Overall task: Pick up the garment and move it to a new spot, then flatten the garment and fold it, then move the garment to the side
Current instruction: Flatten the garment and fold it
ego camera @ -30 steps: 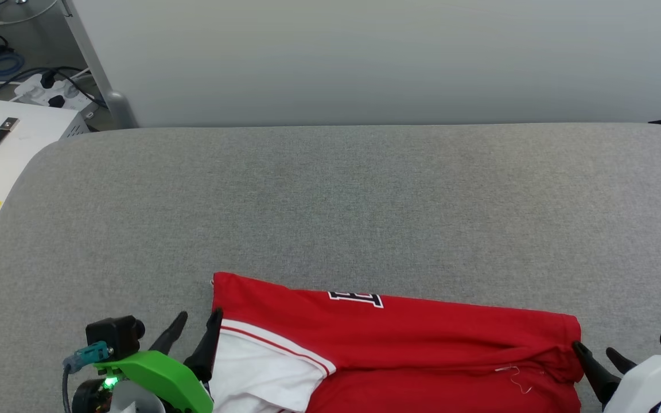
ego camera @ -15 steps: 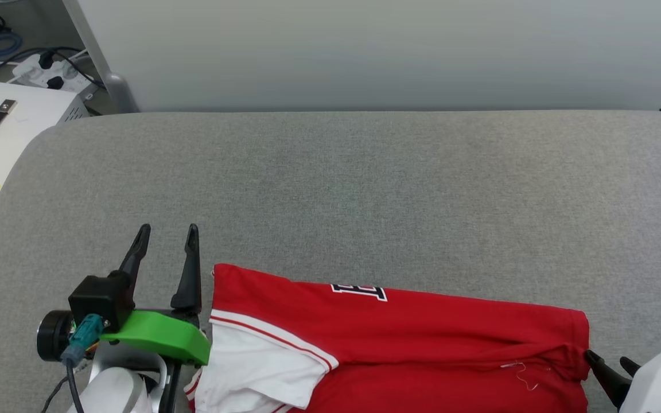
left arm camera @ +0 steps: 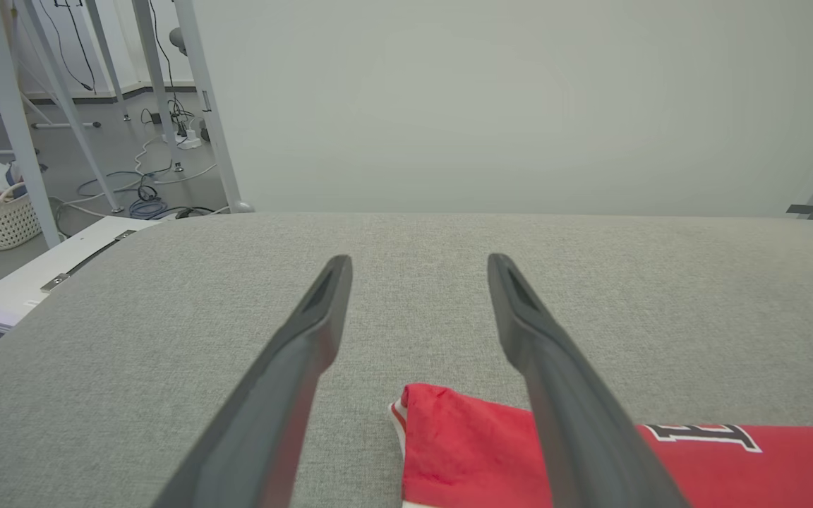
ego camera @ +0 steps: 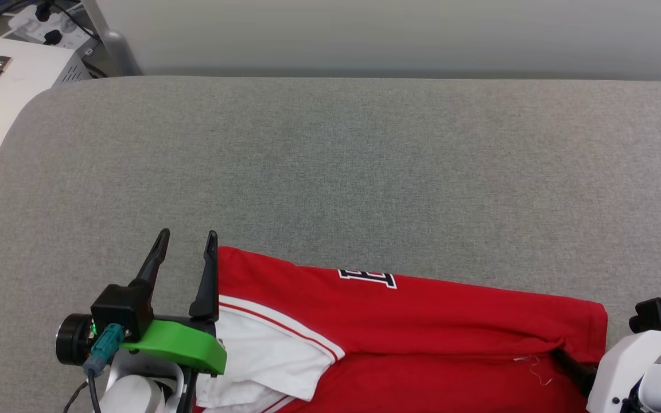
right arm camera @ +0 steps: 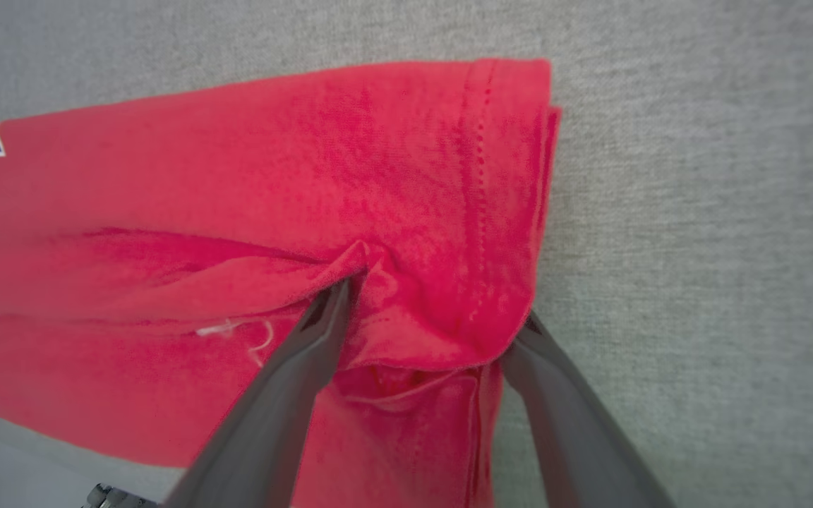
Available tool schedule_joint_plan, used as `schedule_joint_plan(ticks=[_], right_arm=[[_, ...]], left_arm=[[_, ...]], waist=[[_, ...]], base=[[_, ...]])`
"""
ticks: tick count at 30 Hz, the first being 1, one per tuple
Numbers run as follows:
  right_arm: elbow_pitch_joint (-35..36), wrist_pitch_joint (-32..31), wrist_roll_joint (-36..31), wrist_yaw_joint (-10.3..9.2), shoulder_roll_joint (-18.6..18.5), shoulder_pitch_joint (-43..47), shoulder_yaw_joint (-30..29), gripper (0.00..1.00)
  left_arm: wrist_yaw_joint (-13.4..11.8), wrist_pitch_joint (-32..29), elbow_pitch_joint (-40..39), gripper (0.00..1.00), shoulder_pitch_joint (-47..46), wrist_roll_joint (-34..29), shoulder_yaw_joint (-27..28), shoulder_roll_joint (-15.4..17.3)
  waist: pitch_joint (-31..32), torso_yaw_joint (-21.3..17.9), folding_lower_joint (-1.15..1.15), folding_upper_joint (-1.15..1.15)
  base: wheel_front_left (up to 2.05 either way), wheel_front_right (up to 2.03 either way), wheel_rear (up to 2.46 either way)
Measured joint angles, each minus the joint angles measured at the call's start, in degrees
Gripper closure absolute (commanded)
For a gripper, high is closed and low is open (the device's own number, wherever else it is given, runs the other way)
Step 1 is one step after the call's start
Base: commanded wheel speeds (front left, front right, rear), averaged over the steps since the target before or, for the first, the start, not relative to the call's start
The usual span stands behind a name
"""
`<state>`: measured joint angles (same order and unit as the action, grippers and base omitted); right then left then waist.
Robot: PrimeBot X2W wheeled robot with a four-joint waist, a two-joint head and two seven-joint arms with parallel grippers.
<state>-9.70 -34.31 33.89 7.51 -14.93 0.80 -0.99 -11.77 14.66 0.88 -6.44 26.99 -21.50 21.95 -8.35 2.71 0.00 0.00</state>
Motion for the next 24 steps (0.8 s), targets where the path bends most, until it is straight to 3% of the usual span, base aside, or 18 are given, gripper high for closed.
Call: schedule_joint_plan(ticks=[3, 4, 5, 6, 19, 24], right_arm=[[-2.12, -0.86, 0.68, -0.02, -0.35, -0.73, 1.41, 0.0], [-2.6, -1.04, 0.77, -0.03, -0.46, -1.06, 1.76, 0.47], [-3.05, -1.33, 1.07, -0.03, -0.59, -1.48, 2.18, 0.69], [-3.53, -1.44, 1.46, -0.04, -0.63, -1.86, 2.44, 1.0], [-3.65, 0.1, 3.67, -0.03, -2.45, -3.27, 4.14, 1.0], [-2.68, -0.82, 3.71, 0.01, -4.05, -2.96, 1.69, 1.0]], left_arm=[[0.54, 0.0, 0.53, 0.0, -0.03, -0.29, -0.01, -0.48], [0.71, 0.0, 0.66, 0.0, -0.05, -0.34, -0.05, -0.58], [0.91, 0.0, 0.83, 0.0, -0.06, -0.43, -0.05, -0.69], [0.97, 0.0, 1.02, 0.0, -0.07, -0.58, -0.03, -0.79], [1.94, 0.0, 2.7, 0.0, 0.11, -1.36, 0.82, -1.79], [1.88, 0.0, 2.94, 0.0, 1.08, -2.19, 0.89, -1.8]], waist=[[-0.48, 0.03, 0.0, 0.0], [-0.58, 0.02, 0.0, 0.0], [-0.68, 0.0, 0.0, 0.0], [-0.71, -0.05, 0.0, 0.0], [2.05, -0.03, 0.0, 0.0], [3.79, -0.15, 0.0, 0.0]], base=[[0.0, 0.0, 0.0], [0.0, 0.0, 0.0], [0.0, 0.0, 0.0], [0.0, 0.0, 0.0], [0.0, 0.0, 0.0], [0.0, 0.0, 0.0]])
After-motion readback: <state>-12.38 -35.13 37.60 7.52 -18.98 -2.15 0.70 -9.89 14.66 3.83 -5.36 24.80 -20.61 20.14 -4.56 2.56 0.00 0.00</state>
